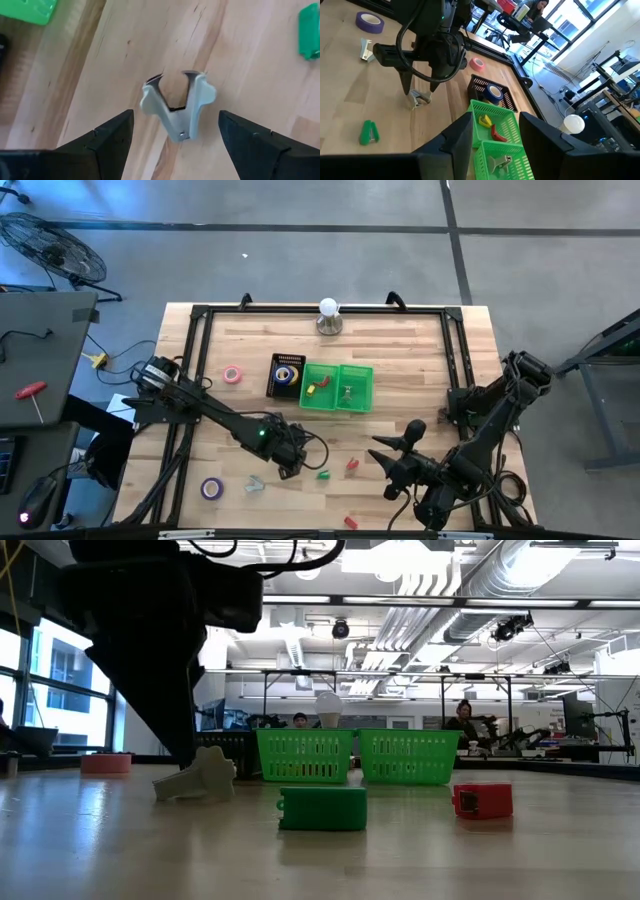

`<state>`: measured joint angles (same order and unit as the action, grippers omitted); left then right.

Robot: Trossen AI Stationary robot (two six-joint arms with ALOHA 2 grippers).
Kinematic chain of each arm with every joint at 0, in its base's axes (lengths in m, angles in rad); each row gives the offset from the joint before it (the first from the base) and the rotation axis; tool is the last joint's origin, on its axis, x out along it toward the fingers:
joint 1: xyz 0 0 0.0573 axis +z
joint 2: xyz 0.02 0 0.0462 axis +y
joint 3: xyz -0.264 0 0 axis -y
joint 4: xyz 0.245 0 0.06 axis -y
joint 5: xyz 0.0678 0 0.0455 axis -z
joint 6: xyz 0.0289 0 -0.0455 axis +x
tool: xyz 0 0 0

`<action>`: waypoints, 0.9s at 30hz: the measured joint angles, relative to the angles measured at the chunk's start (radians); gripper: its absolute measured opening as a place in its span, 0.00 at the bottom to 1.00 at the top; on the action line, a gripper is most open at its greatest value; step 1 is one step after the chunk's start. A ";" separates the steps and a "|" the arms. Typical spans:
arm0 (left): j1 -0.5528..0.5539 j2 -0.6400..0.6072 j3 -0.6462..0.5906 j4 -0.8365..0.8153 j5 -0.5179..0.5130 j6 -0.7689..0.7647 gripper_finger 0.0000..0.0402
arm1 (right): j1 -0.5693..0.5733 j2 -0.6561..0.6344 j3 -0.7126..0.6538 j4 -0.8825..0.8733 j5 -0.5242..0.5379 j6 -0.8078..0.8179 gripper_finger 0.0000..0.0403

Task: Pick and place Stapler, Stapler remover, tape
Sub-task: Put the gray staple remover into the right green bin

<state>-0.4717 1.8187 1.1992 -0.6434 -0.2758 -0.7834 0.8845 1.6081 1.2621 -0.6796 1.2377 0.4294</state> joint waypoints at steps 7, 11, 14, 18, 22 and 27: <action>0.000 0.000 0.000 0.011 -0.002 0.000 0.71 | 0.000 0.000 0.000 0.000 0.000 0.000 0.38; 0.000 0.018 0.000 0.017 -0.008 0.001 0.71 | 0.000 0.000 0.000 0.000 -0.005 0.000 0.38; 0.000 0.058 0.000 0.035 -0.007 0.008 0.71 | 0.000 0.000 0.000 0.001 -0.018 0.001 0.38; 0.000 0.109 0.006 0.052 -0.008 0.027 0.71 | 0.000 0.000 0.000 -0.003 -0.020 0.016 0.38; 0.000 0.135 0.005 0.059 -0.019 0.027 0.71 | 0.000 0.000 -0.001 -0.006 -0.022 0.017 0.38; -0.001 0.140 0.005 0.073 -0.027 0.039 0.59 | 0.000 0.000 -0.001 -0.007 -0.022 0.017 0.38</action>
<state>-0.4725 1.9587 1.2037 -0.5706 -0.3027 -0.7442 0.8845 1.6081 1.2610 -0.6868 1.2156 0.4462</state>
